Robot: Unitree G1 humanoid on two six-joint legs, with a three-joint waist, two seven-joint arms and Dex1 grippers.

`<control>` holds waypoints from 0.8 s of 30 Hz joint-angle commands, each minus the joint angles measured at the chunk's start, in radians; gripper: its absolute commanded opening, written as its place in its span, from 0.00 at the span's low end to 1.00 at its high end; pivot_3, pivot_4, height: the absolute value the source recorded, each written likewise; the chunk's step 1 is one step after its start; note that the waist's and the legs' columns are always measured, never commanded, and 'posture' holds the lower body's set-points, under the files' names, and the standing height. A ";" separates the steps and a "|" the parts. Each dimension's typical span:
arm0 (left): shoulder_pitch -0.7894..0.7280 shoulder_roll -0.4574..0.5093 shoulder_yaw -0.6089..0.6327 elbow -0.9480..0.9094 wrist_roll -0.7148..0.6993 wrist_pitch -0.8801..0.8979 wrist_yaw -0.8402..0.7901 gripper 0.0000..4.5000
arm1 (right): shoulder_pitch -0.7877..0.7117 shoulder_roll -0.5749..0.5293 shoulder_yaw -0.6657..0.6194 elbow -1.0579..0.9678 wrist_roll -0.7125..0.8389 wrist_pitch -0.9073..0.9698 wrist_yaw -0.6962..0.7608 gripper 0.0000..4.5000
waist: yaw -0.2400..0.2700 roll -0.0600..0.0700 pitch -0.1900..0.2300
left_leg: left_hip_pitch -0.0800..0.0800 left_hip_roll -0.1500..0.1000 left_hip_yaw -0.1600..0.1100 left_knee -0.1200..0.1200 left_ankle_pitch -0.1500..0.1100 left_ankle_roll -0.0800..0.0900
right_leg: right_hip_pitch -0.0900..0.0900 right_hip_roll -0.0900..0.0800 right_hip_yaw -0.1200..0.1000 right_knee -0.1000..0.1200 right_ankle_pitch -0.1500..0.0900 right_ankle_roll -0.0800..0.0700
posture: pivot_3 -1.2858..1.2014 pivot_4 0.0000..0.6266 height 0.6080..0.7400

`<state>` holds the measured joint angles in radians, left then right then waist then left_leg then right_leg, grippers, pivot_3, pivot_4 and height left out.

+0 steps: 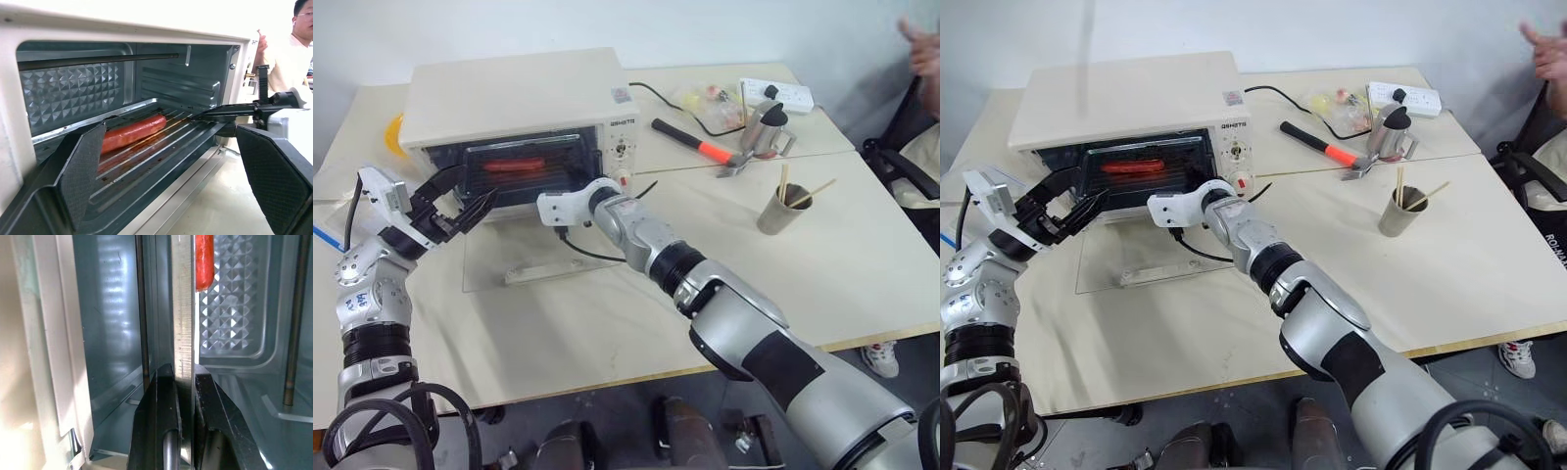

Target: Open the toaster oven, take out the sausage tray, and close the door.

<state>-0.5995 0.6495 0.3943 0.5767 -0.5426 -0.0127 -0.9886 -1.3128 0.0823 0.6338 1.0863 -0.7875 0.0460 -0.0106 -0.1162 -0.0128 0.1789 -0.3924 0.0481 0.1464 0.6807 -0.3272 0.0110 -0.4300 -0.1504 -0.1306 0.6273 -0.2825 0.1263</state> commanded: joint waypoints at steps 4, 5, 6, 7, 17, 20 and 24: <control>-0.017 0.035 0.030 -0.004 0.001 0.009 0.018 1.00 | 0.095 -0.057 0.033 -0.266 -0.043 -0.014 0.001 0.01 | 0.000 0.000 0.000 | 0.000 0.000 0.000 0.000 0.000 0.000 | 0.000 0.000 0.000 0.000 0.000 0.000 | 0.52 0.24 1.00; -0.019 0.036 0.029 -0.002 0.002 0.009 0.017 1.00 | 0.109 -0.064 0.035 -0.290 -0.048 -0.011 0.004 0.01 | 0.000 0.000 0.000 | 0.000 0.000 0.000 0.001 0.000 0.000 | 0.000 0.000 0.000 0.000 0.000 0.000 | 0.52 0.24 1.00; -0.022 0.036 0.028 0.001 0.003 0.009 0.016 1.00 | 0.127 -0.074 0.039 -0.317 -0.054 -0.009 0.006 0.01 | 0.000 0.000 0.000 | 0.000 0.000 0.000 0.001 0.000 0.000 | 0.000 0.000 0.000 0.000 0.000 0.000 | 0.52 0.24 1.00; -0.024 0.036 0.026 0.003 0.004 0.010 0.016 1.00 | 0.147 -0.085 0.042 -0.345 -0.061 -0.008 0.012 0.01 | 0.000 0.000 0.000 | 0.000 0.000 0.000 0.001 0.000 0.000 | 0.000 0.000 0.000 0.000 0.000 0.000 | 0.52 0.24 1.00; -0.018 0.047 0.025 -0.009 0.003 0.040 0.005 1.00 | 0.301 -0.188 0.047 -0.608 -0.113 -0.024 0.060 0.01 | 0.003 0.000 0.000 | 0.000 0.000 0.000 0.001 0.000 0.000 | 0.000 0.000 0.001 0.000 0.000 0.000 | 0.52 0.24 1.00; -0.010 0.053 0.030 -0.019 0.000 0.049 0.001 1.00 | 0.335 -0.208 0.049 -0.674 -0.118 -0.026 0.093 0.01 | 0.003 0.000 0.000 | 0.001 0.000 0.000 0.001 0.000 0.000 | 0.000 0.000 0.001 0.000 0.000 0.000 | 0.52 0.24 1.00; 0.004 0.061 0.037 -0.034 -0.005 0.063 0.000 1.00 | 0.385 -0.236 0.049 -0.765 -0.118 -0.031 0.146 0.01 | 0.002 0.000 0.000 | 0.001 0.000 0.000 0.001 0.000 0.000 | 0.000 0.000 0.001 0.000 0.000 0.000 | 0.52 0.24 1.00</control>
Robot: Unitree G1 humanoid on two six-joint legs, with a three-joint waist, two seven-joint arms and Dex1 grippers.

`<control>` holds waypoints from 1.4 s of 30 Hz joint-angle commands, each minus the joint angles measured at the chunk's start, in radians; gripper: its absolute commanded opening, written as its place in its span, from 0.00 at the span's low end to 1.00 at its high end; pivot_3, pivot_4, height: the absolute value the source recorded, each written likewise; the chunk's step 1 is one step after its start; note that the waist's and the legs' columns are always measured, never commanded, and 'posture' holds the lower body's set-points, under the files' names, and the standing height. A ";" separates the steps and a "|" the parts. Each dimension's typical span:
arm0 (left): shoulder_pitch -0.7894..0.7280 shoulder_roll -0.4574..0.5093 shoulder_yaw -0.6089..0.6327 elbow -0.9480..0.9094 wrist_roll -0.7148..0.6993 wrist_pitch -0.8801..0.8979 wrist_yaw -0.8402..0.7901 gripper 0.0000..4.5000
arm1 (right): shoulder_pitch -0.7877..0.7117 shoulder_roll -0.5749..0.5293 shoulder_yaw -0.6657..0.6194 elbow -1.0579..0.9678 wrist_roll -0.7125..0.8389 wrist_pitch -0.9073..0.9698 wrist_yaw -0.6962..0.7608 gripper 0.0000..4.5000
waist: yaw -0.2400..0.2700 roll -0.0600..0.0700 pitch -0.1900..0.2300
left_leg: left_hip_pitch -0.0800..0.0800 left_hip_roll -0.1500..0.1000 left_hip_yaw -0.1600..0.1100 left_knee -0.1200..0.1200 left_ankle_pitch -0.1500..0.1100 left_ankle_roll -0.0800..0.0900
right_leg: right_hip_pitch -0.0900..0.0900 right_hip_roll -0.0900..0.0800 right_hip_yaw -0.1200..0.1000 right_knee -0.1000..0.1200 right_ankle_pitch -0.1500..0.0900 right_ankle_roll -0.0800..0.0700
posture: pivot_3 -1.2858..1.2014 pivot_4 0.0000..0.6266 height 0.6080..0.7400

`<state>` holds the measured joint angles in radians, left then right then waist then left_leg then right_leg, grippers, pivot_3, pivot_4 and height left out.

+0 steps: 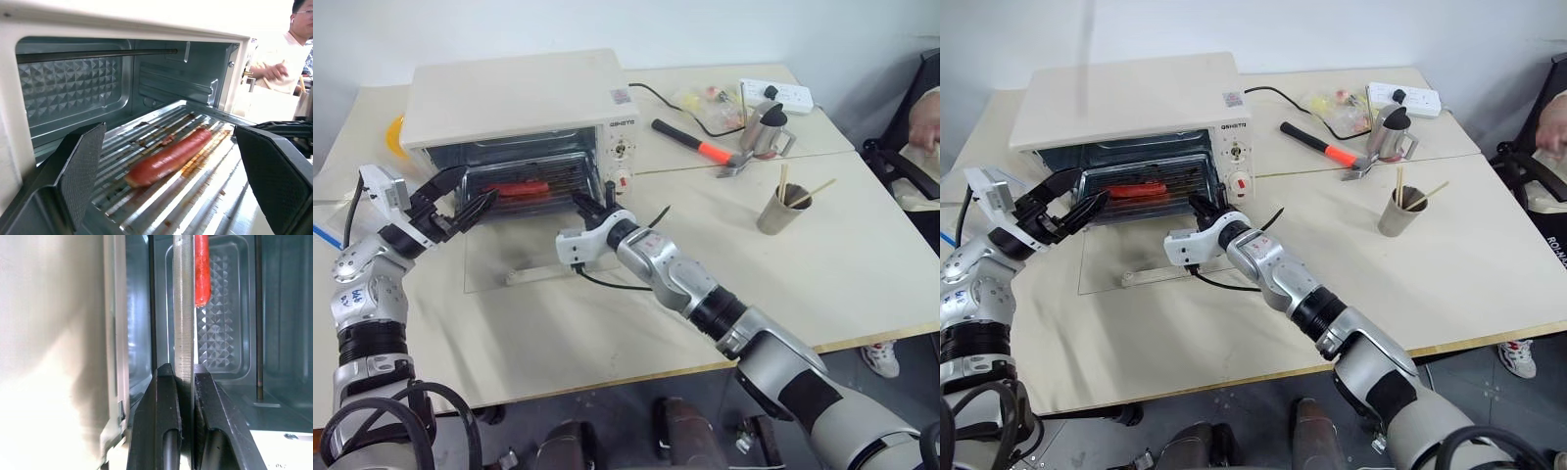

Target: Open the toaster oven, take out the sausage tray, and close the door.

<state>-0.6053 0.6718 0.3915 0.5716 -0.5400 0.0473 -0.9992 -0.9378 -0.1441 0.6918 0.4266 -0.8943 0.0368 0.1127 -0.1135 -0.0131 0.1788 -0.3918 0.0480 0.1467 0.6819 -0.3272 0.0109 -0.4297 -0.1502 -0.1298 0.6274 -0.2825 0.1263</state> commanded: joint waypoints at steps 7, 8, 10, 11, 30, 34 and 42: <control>0.033 0.048 0.047 -0.056 -0.016 0.022 0.012 1.00 | 0.067 -0.049 -0.021 -0.211 -0.017 -0.033 0.078 0.01 | 0.000 0.000 0.000 | 0.001 0.000 0.000 0.000 0.000 0.000 | 0.000 0.000 0.001 0.000 0.000 0.000 | 0.52 0.24 1.00; 0.040 0.050 0.048 -0.064 -0.018 0.029 0.013 1.00 | 0.075 -0.055 -0.023 -0.225 -0.016 -0.034 0.085 0.01 | 0.001 0.000 0.000 | 0.001 0.000 0.000 0.000 0.000 0.000 | 0.000 0.000 0.001 0.000 0.000 0.000 | 0.52 0.24 1.00; 0.059 0.053 0.056 -0.090 -0.026 0.049 0.014 1.00 | 0.093 -0.071 -0.029 -0.256 -0.012 -0.038 0.101 0.01 | 0.001 0.000 0.000 | 0.001 0.000 0.000 0.000 0.000 0.000 | 0.000 0.000 0.001 0.000 0.000 0.000 | 0.52 0.24 1.00; 0.073 0.057 0.064 -0.108 -0.031 0.063 0.015 1.00 | 0.103 -0.081 -0.033 -0.272 -0.012 -0.042 0.105 0.01 | 0.001 0.000 0.000 | 0.001 0.000 0.000 0.000 0.000 0.000 | 0.000 0.000 0.001 0.000 0.000 0.000 | 0.52 0.24 1.00; 0.562 0.107 0.378 -0.702 -0.468 0.790 0.310 1.00 | 0.189 -0.224 -0.159 -0.384 0.078 -0.287 0.062 0.01 | 0.032 -0.001 0.000 | 0.003 0.003 -0.002 0.000 0.000 0.000 | 0.000 0.000 0.009 -0.001 -0.002 -0.003 | 0.52 0.24 1.00; 0.620 0.068 0.432 -0.734 -0.774 1.056 0.550 1.00 | 0.191 -0.245 -0.175 -0.359 0.107 -0.373 0.039 0.01 | 0.034 -0.002 0.000 | 0.005 0.004 -0.002 0.001 0.000 0.000 | 0.001 -0.001 0.012 0.000 -0.002 -0.004 | 0.52 0.24 1.00; 0.675 0.002 0.404 -0.723 -1.210 1.061 0.846 1.00 | 0.180 -0.266 -0.194 -0.297 0.138 -0.487 0.036 0.01 | 0.033 -0.003 -0.001 | 0.006 0.005 -0.003 0.001 0.000 0.000 | 0.002 0.000 0.015 0.000 -0.002 -0.005 | 0.52 0.24 1.00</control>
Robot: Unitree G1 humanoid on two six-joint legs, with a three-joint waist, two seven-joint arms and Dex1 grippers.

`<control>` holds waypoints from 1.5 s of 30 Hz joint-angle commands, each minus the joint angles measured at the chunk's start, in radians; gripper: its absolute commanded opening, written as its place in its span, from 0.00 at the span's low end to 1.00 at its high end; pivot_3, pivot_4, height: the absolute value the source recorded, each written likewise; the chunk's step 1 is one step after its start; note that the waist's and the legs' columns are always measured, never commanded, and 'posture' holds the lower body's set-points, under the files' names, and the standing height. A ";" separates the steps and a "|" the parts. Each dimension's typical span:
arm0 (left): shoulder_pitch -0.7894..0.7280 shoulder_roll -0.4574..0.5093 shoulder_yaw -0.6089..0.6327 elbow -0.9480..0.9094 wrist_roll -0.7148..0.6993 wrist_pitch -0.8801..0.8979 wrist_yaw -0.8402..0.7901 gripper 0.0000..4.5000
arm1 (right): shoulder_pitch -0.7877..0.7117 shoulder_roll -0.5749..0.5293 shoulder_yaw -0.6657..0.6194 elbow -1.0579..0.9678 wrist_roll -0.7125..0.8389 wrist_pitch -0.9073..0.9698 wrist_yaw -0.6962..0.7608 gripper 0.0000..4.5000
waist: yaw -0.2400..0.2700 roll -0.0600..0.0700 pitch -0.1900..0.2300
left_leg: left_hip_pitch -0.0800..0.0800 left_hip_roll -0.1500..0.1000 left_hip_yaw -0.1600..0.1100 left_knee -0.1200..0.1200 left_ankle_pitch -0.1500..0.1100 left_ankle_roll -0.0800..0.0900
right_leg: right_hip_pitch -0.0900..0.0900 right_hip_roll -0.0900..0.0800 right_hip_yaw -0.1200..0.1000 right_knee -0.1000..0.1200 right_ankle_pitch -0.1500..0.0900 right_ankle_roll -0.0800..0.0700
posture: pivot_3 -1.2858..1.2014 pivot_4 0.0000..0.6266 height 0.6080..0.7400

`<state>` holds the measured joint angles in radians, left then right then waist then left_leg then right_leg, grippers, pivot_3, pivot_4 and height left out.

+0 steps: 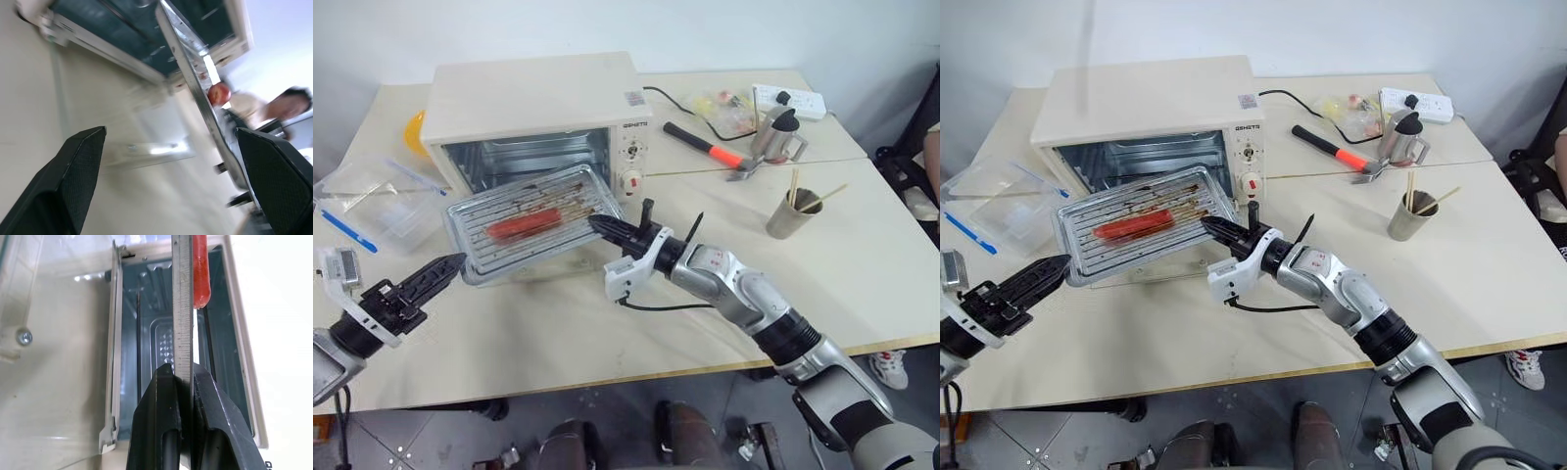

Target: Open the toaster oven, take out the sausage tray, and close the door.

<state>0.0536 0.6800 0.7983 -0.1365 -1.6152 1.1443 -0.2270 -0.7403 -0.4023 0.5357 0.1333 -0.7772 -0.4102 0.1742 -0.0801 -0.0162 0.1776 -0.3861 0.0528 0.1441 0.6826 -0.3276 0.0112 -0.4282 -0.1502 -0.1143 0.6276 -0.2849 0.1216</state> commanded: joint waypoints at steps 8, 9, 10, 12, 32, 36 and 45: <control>0.049 -0.013 -0.075 -0.011 -0.301 -0.125 0.169 1.00 | -0.018 -0.017 -0.050 0.000 0.037 -0.111 -0.023 0.01 | 0.001 0.000 0.000 | 0.000 -0.001 0.001 0.000 0.000 0.000 | 0.000 0.000 0.000 0.000 -0.001 -0.001 | 0.52 0.24 1.00; 0.051 -0.009 -0.089 -0.009 -0.304 -0.125 0.165 1.00 | -0.016 -0.017 -0.053 -0.003 0.041 -0.117 -0.019 0.01 | 0.001 0.000 0.000 | 0.000 -0.001 0.001 0.000 0.000 0.000 | 0.000 0.000 0.000 0.000 -0.001 -0.001 | 0.52 0.24 1.00; 0.056 -0.005 -0.101 -0.007 -0.308 -0.125 0.164 1.00 | -0.014 -0.019 -0.056 -0.005 0.042 -0.124 -0.017 0.01 | 0.001 0.000 0.000 | 0.000 -0.002 0.001 0.000 0.000 0.000 | 0.000 0.000 0.000 0.000 -0.001 -0.001 | 0.52 0.24 1.00; 0.055 -0.002 -0.110 0.010 -0.313 -0.134 0.155 1.00 | -0.013 -0.019 -0.066 -0.008 0.049 -0.136 -0.014 0.01 | 0.002 0.000 0.000 | 0.000 -0.003 0.001 0.000 0.000 0.000 | 0.000 0.000 0.001 -0.001 -0.001 -0.001 | 0.52 0.24 1.00; -0.011 0.101 -0.247 0.111 -0.275 -0.059 0.055 0.19 | -0.025 -0.020 -0.086 -0.002 0.096 -0.235 0.036 0.00 | 0.001 0.000 0.000 | 0.000 -0.004 0.002 0.000 0.000 0.000 | 0.000 0.001 0.000 -0.001 -0.001 -0.002 | 0.52 0.24 1.00; 0.021 0.076 -0.263 0.076 -0.297 -0.077 0.096 0.01 | -0.024 -0.007 -0.091 -0.007 0.147 -0.239 0.080 0.00 | 0.001 0.000 0.000 | 0.000 -0.003 0.002 0.000 0.000 0.000 | 0.000 0.001 0.001 -0.001 -0.001 -0.002 | 0.52 0.24 1.00; 0.104 0.015 -0.267 -0.025 -0.357 -0.146 0.189 0.00 | -0.010 -0.004 -0.095 -0.031 0.235 -0.259 0.178 0.18 | 0.004 0.000 0.000 | 0.000 -0.002 0.001 0.000 0.000 0.000 | 0.000 0.001 0.002 -0.001 -0.001 -0.002 | 0.52 0.24 1.00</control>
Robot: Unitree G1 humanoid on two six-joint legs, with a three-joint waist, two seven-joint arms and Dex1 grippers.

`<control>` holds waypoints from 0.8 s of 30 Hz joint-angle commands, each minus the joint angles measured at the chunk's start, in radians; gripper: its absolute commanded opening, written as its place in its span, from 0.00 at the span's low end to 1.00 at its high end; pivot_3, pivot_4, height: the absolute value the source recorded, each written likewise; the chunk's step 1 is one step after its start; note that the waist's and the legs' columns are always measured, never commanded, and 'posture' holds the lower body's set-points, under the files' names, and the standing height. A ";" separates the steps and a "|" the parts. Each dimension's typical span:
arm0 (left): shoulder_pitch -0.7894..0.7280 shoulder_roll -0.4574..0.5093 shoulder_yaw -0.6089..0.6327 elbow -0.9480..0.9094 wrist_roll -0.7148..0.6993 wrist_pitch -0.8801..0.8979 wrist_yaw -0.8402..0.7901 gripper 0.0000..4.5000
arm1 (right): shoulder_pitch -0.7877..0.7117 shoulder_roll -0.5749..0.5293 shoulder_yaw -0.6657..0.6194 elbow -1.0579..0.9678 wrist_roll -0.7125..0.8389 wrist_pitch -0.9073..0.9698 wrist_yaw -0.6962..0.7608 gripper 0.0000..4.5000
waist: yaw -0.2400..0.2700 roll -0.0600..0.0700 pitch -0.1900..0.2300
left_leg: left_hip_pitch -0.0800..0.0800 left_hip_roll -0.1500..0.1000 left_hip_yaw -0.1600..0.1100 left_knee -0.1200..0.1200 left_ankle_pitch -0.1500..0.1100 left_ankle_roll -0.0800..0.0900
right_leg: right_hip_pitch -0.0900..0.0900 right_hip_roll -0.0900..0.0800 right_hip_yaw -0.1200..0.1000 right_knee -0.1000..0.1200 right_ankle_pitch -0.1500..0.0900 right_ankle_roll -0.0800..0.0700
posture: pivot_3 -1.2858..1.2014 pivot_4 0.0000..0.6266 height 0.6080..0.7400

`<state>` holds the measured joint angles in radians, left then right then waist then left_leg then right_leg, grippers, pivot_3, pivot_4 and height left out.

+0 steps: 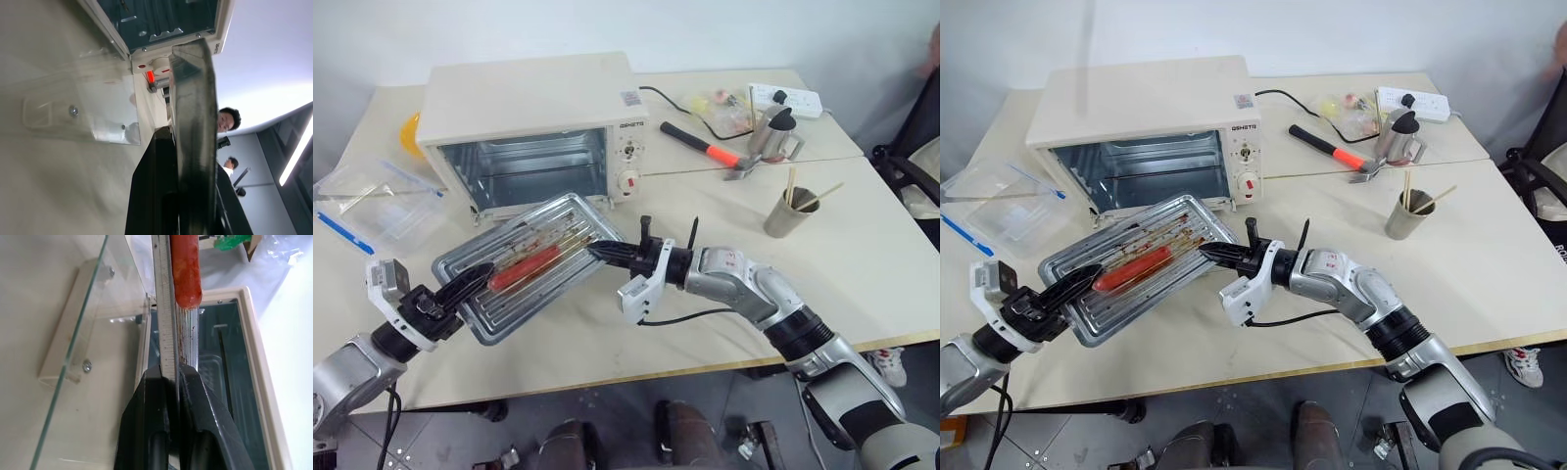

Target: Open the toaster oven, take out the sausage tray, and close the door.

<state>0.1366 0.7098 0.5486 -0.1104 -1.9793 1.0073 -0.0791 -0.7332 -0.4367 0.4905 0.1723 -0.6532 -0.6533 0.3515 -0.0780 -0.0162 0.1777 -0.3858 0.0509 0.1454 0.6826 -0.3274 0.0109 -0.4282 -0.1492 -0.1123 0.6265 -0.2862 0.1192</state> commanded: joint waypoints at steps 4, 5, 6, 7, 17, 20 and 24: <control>0.043 -0.052 -0.004 -0.084 0.007 -0.021 0.057 0.00 | -0.027 0.042 -0.049 -0.085 0.242 0.022 0.105 0.48 | 0.004 0.000 0.000 | 0.000 -0.001 0.000 0.000 0.000 0.000 | 0.000 0.000 0.001 0.000 0.000 0.000 | 0.52 0.24 1.00; 0.050 -0.061 -0.005 -0.097 0.007 -0.024 0.062 0.00 | -0.035 0.048 -0.054 -0.094 0.274 0.051 0.138 0.55 | 0.004 0.000 0.000 | 0.000 -0.001 0.000 0.000 0.000 0.000 | 0.001 0.000 0.001 0.000 0.000 0.000 | 0.52 0.24 1.00; 0.055 -0.072 -0.004 -0.107 0.007 -0.028 0.067 0.00 | -0.041 0.052 -0.057 -0.104 0.303 0.076 0.168 0.63 | 0.004 0.000 0.000 | 0.000 -0.001 0.000 0.000 0.000 0.000 | 0.000 0.000 0.001 0.000 0.000 0.000 | 0.52 0.24 1.00; 0.058 -0.084 -0.001 -0.116 0.007 -0.033 0.070 0.00 | -0.045 0.052 -0.060 -0.114 0.326 0.092 0.193 0.69 | 0.005 0.000 0.000 | 0.000 -0.001 0.000 0.000 0.000 0.000 | 0.000 0.000 0.001 0.000 0.000 0.000 | 0.52 0.24 1.00; 0.119 -0.241 -0.004 -0.230 0.007 -0.092 0.139 0.00 | 0.022 -0.079 -0.074 -0.201 0.739 0.304 0.639 1.00 | 0.026 0.000 0.000 | 0.000 -0.001 -0.001 0.001 0.000 0.001 | 0.001 0.000 0.002 -0.002 0.000 0.000 | 0.52 0.24 1.00; 0.140 -0.277 -0.008 -0.260 0.007 -0.110 0.156 0.00 | 0.045 -0.101 -0.103 -0.245 0.890 0.403 0.740 1.00 | 0.033 0.000 0.000 | 0.000 -0.001 -0.001 0.001 0.000 0.001 | 0.002 0.000 0.002 -0.002 0.000 0.000 | 0.52 0.24 1.00; 0.189 -0.341 0.012 -0.323 0.007 -0.158 0.158 0.00 | 0.053 -0.144 -0.173 -0.247 1.039 0.524 0.853 1.00 | 0.045 0.000 0.000 | 0.000 -0.001 0.000 0.001 -0.001 0.002 | 0.002 0.000 0.002 -0.004 0.000 0.000 | 0.52 0.24 1.00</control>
<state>0.3034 0.3976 0.5328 -0.3646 -1.9603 0.8822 0.0903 -0.6816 -0.5556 0.3781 -0.0529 0.2951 -0.1866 1.1548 -0.0330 -0.0163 0.1776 -0.3857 0.0494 0.1456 0.6838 -0.3280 0.0126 -0.4259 -0.1492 -0.1107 0.6222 -0.2864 0.1189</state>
